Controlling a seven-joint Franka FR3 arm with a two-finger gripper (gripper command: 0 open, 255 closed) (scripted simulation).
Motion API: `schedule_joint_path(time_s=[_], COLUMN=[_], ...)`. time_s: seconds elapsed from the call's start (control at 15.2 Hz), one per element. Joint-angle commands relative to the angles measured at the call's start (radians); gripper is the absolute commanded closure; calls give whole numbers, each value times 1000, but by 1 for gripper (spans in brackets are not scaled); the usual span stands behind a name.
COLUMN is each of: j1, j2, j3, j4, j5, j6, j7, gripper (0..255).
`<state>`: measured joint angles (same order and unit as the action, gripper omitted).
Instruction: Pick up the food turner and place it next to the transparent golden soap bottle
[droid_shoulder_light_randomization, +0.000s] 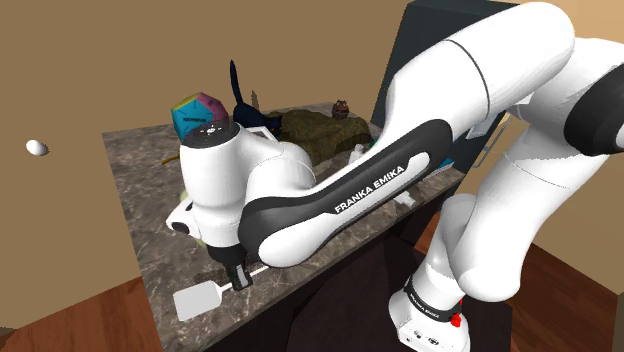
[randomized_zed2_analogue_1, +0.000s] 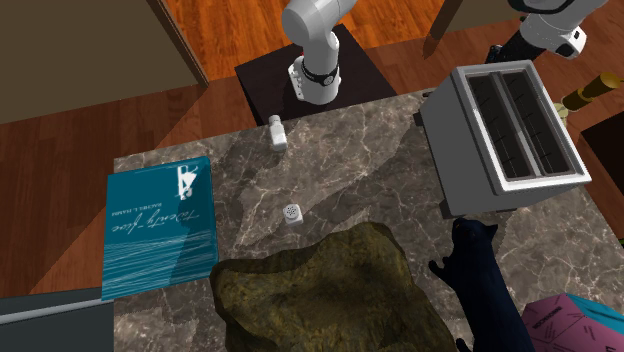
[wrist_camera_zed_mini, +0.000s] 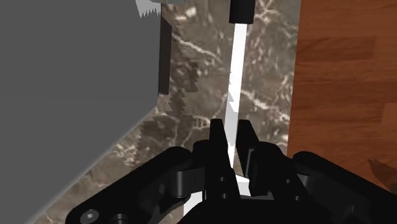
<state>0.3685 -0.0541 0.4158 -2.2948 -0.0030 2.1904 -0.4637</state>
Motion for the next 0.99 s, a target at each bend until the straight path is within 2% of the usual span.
schedule_joint_path(time_s=[0.0,0.92], j1=[0,0], j2=[-17,-100], j3=[-1,-14], j4=[13,126], j5=[8,41], j6=[-29,-219], j7=[-7,-37], gripper=[255,255])
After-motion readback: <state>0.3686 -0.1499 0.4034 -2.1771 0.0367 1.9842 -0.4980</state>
